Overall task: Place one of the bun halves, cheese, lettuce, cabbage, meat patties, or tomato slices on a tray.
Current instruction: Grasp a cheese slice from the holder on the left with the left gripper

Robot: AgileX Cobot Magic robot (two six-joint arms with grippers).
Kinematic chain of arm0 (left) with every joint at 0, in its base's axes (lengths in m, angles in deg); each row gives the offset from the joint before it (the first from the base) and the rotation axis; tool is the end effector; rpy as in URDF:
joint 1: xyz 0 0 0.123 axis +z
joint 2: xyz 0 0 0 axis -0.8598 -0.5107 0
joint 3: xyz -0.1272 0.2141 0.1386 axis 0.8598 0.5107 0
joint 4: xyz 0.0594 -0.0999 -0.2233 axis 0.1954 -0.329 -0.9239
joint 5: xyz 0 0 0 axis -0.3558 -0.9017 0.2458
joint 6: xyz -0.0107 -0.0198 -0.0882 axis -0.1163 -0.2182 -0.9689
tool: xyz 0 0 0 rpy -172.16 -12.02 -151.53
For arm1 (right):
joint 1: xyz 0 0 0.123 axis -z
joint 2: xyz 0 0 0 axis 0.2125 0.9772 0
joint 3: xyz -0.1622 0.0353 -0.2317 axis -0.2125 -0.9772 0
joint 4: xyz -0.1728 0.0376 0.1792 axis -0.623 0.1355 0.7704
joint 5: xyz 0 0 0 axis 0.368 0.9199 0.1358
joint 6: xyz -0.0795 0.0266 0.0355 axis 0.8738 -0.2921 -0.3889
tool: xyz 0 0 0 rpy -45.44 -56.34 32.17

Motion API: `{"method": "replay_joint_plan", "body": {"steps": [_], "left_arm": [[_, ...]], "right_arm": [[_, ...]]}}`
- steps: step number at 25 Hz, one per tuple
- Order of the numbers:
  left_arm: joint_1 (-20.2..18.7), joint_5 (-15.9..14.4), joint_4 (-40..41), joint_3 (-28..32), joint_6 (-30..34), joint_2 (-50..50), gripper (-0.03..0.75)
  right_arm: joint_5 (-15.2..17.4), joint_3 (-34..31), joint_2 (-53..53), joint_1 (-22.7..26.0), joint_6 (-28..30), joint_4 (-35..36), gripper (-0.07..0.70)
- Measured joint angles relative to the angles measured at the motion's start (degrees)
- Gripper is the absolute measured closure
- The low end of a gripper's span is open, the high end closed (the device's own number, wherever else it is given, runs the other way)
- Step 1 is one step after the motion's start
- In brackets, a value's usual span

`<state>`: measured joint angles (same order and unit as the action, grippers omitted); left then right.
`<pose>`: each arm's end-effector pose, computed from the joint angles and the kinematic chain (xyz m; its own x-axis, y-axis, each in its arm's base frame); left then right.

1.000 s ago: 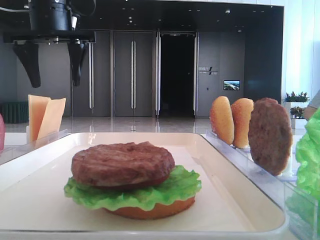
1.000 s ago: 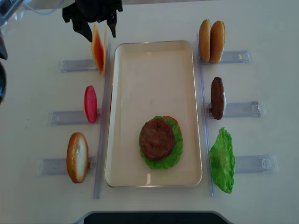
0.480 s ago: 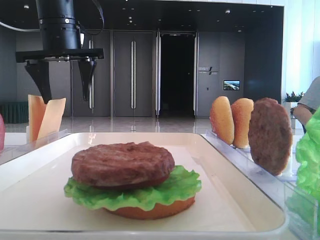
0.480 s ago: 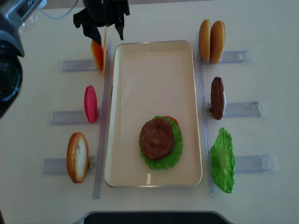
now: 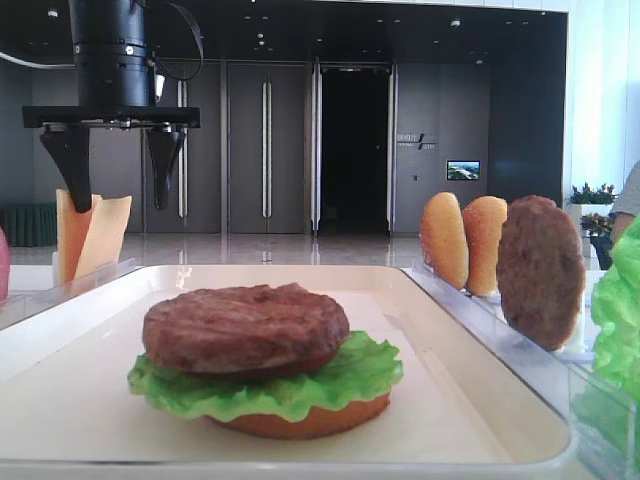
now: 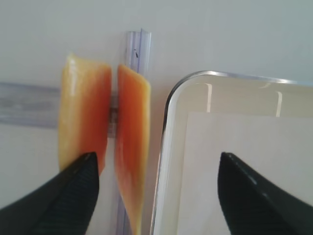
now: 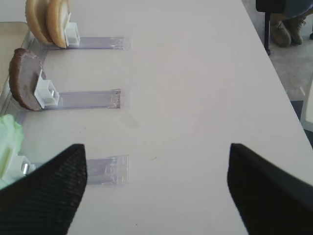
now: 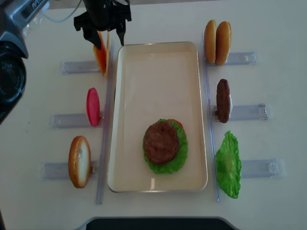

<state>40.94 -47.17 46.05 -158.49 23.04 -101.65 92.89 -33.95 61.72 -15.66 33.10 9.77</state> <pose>0.4365 -0.1354 0.2258 -0.9603 -0.1337 -0.2447 -0.1349 0.9908 -0.0123 -0.0087 -0.0041 0.2707 -0.5140 -0.0360 -0.8570 -0.0278 0.9993 -0.0253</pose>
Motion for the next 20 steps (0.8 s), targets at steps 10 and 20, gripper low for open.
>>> {"method": "replay_joint_plan", "body": {"steps": [10, 20], "left_arm": [[0.00, 0.98, 0.96, 0.00, -1.21, -0.21, 0.139], [0.00, -0.07, 1.47, -0.30, -1.21, -1.52, 0.139]], "right_arm": [[0.00, 0.00, 0.00, 0.00, 0.00, 0.00, 0.044], [0.00, 0.00, 0.00, 0.00, 0.00, 0.00, 0.044]]}}
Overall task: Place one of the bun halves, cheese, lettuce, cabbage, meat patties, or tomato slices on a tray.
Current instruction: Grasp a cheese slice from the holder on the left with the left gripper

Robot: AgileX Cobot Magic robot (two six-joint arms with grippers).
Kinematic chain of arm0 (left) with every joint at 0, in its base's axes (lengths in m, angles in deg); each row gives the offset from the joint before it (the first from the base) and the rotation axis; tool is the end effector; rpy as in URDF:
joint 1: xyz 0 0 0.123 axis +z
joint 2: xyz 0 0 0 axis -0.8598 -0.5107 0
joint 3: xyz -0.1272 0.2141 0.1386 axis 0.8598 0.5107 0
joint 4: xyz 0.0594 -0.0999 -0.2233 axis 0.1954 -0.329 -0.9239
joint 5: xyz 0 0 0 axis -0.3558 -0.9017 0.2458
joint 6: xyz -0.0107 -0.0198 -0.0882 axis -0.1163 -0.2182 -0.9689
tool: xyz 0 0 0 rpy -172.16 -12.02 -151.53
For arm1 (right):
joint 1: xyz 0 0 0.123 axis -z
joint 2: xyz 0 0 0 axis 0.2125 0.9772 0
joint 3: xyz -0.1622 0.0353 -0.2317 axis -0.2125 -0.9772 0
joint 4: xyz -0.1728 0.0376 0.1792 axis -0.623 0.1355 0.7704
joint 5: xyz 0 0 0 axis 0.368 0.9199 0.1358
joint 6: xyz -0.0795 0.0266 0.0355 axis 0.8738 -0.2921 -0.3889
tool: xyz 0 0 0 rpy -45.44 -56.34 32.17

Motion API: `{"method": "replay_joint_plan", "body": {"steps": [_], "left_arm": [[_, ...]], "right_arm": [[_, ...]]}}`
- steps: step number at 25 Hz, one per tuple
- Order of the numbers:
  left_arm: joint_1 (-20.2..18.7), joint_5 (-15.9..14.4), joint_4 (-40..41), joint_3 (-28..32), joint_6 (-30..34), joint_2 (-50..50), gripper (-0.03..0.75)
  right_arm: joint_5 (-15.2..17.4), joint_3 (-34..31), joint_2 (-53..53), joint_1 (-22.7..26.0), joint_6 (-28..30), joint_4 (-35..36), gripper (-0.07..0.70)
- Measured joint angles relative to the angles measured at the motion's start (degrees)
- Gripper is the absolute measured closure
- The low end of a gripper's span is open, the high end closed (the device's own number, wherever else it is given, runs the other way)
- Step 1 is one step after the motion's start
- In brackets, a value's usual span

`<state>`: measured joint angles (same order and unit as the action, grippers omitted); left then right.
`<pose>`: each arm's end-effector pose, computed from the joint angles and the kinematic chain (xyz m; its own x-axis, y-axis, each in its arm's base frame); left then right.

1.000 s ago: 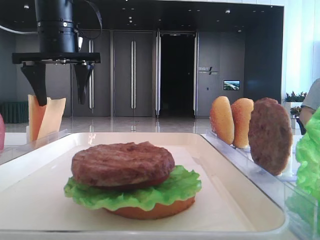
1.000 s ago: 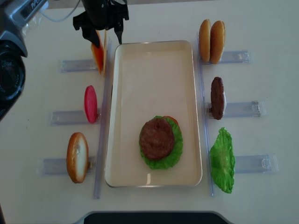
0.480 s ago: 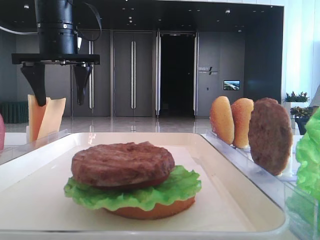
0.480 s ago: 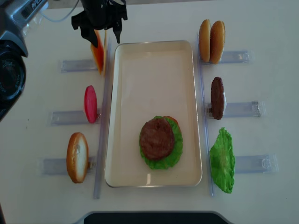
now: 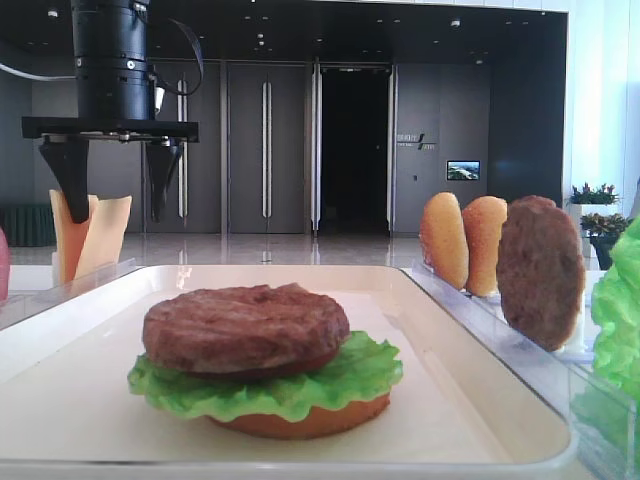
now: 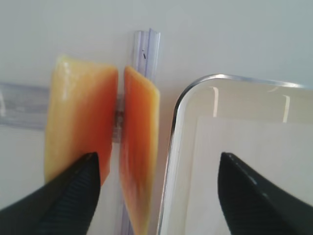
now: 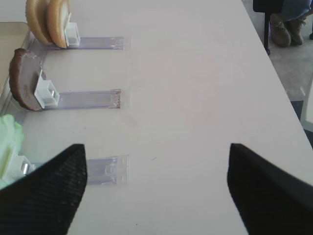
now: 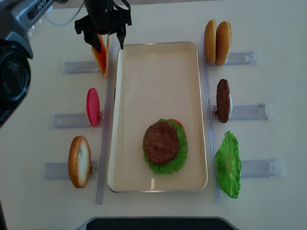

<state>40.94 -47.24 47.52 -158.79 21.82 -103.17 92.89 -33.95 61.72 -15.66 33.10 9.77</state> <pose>0.4401 -0.1344 0.2153 -0.9612 -0.1427 -0.2361 -0.1505 0.9885 0.0152 -0.0087 -0.0041 0.2707 -0.5140 -0.0360 -0.8570 -0.0278 0.9993 -0.0253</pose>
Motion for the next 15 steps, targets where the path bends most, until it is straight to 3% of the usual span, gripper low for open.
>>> {"method": "replay_joint_plan", "body": {"steps": [12, 15], "left_arm": [[0.00, -0.06, 1.22, -0.30, 0.00, 0.00, 0.140], [0.00, -0.06, 1.29, -0.35, 0.00, -0.06, 0.176]], "right_arm": [[0.00, 0.00, 0.00, 0.00, 0.00, 0.00, 0.044], [0.00, 0.00, 0.00, 0.00, 0.00, 0.00, 0.044]]}}
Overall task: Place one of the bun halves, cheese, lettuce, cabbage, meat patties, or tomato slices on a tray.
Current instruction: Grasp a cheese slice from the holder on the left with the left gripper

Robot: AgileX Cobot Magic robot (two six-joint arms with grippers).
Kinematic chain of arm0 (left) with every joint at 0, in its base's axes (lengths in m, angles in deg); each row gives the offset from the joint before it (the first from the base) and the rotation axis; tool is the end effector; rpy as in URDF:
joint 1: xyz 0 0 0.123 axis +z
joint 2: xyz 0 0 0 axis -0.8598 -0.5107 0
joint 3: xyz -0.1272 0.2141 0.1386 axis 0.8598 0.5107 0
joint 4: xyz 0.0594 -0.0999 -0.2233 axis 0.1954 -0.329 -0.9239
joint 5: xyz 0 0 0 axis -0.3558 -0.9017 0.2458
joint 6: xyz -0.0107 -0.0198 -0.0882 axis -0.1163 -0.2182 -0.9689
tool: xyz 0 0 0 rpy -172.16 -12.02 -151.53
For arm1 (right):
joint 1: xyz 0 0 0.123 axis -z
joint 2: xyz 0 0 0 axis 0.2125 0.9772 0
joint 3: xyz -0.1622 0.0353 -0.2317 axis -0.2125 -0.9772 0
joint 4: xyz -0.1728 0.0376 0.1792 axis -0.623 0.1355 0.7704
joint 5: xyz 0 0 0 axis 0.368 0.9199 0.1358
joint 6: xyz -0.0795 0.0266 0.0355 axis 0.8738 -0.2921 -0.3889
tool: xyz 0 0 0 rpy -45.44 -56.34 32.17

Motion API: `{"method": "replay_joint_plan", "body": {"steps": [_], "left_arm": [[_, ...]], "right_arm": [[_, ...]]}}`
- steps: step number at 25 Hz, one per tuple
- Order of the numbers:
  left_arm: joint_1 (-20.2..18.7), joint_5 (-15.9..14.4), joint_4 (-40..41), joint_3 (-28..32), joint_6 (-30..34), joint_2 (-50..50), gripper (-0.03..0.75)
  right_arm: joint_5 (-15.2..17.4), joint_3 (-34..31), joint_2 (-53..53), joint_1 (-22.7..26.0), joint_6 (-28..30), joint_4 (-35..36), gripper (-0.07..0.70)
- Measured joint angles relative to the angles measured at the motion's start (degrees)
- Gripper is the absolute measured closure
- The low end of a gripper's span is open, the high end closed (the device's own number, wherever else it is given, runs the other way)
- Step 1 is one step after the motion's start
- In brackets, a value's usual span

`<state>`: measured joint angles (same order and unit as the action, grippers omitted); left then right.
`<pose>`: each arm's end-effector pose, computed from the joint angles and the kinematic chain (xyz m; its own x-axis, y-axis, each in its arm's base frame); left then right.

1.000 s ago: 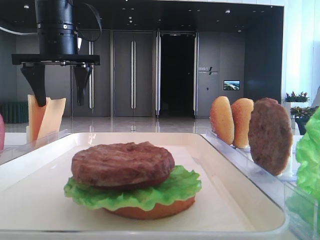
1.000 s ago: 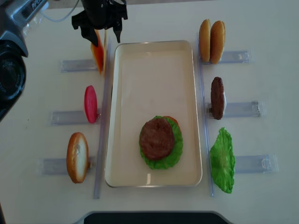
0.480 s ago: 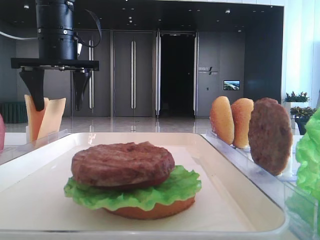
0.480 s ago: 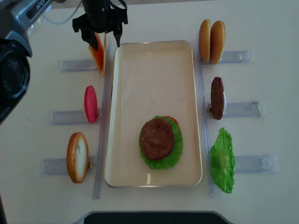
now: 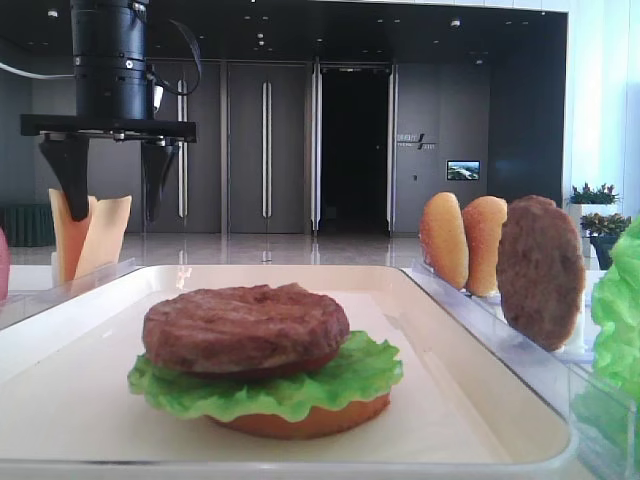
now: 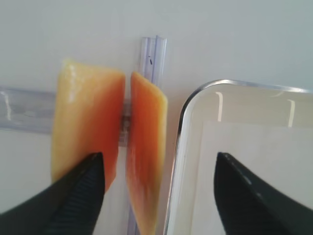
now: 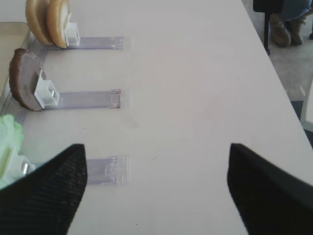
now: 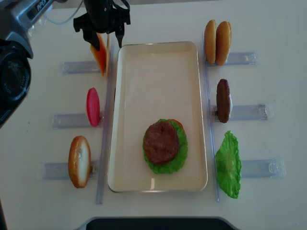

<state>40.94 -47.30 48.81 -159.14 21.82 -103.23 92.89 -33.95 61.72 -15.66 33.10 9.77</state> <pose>0.4414 -0.1329 0.2167 -0.9592 -0.1336 -0.2492 -0.1463 0.9887 0.0331 -0.0087 -0.0041 0.2707 -0.5140 -0.0360 -0.8570 -0.0278 0.9993 -0.0253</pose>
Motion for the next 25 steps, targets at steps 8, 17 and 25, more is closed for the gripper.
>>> {"method": "replay_joint_plan", "body": {"steps": [8, 17, 25], "left_arm": [[0.00, -0.37, 0.27, 0.00, 0.00, -0.05, 0.412], [0.00, -3.13, 1.03, 0.00, 0.00, -0.05, 0.631], [0.00, -3.23, 1.32, 0.00, 0.00, 0.52, 0.693]], "right_arm": [[0.00, 0.00, 0.00, 0.00, 0.00, 0.00, 0.044], [0.00, 0.00, 0.00, 0.00, 0.00, 0.00, 0.044], [0.00, 0.00, 0.00, 0.00, 0.00, 0.00, 0.044]]}}
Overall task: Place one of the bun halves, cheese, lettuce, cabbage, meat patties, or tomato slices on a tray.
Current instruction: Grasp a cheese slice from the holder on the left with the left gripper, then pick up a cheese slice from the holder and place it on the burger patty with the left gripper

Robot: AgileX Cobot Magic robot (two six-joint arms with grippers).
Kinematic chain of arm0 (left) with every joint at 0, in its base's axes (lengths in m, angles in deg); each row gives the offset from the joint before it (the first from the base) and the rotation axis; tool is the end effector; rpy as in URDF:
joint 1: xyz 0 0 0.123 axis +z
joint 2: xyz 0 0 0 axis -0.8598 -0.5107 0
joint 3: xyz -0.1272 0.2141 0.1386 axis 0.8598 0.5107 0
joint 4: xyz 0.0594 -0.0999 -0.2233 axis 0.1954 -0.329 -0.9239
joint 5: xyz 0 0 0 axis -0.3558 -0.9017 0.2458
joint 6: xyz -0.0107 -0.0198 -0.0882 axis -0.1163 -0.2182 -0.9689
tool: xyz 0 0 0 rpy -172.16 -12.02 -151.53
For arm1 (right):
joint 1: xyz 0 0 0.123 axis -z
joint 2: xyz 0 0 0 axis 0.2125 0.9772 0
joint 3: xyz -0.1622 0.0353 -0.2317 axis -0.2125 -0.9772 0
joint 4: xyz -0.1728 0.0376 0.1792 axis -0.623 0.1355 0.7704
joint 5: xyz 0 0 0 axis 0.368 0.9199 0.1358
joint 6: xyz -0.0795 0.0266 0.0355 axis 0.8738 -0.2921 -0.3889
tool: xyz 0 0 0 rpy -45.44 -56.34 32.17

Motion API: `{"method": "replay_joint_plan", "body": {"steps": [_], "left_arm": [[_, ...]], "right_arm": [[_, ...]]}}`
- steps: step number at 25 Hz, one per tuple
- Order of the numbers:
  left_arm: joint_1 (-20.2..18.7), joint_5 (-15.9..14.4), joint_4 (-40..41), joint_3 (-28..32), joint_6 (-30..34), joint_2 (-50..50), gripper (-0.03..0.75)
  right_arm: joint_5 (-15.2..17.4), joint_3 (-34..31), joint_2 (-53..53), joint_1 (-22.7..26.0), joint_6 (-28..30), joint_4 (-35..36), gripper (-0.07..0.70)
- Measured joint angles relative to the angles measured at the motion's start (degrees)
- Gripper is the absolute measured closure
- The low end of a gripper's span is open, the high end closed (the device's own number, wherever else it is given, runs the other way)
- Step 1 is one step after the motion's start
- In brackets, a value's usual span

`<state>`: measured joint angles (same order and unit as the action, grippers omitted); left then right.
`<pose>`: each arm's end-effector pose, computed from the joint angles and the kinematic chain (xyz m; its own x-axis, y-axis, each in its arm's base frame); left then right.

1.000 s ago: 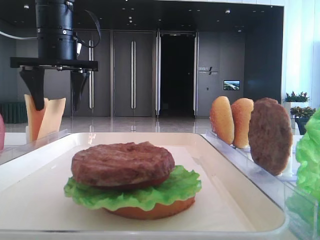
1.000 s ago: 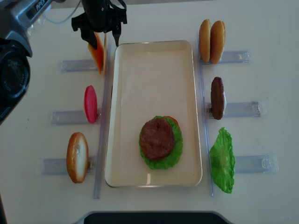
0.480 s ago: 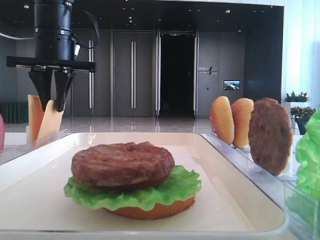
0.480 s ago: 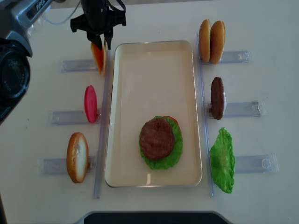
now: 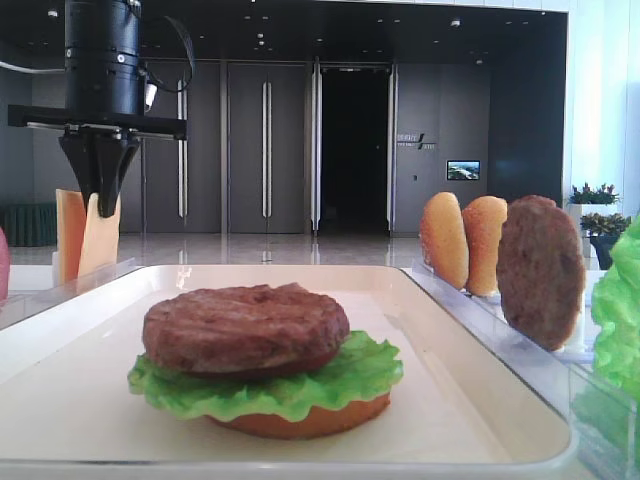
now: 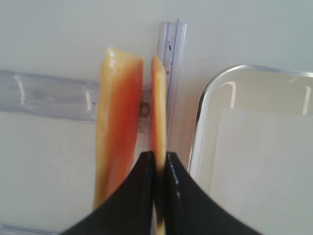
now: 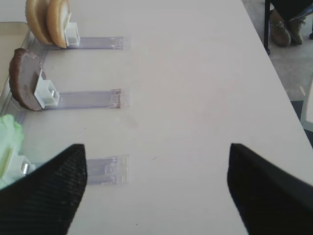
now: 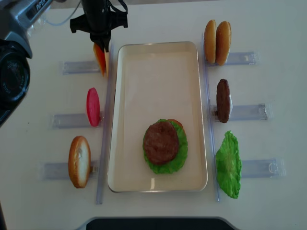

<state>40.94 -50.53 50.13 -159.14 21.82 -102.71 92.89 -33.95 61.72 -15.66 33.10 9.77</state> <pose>0.4366 -0.1289 0.2202 -0.9671 -0.1292 -0.2190 -0.1489 0.9859 0.0758 -0.0087 -0.0041 0.2707 -0.5140 -0.0360 -0.8570 -0.0278 0.9993 -0.0253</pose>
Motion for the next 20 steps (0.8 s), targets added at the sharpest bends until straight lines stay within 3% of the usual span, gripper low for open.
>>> {"method": "replay_joint_plan", "body": {"steps": [16, 20], "left_arm": [[0.00, -1.04, -3.61, -2.03, 1.93, 12.34, 0.694], [0.00, -1.04, -3.66, 2.26, 2.54, 17.32, 0.694]], "right_arm": [[0.00, 0.00, 0.00, 0.00, 0.00, 0.00, 0.044], [0.00, 0.00, 0.00, 0.00, 0.00, 0.00, 0.044]]}}
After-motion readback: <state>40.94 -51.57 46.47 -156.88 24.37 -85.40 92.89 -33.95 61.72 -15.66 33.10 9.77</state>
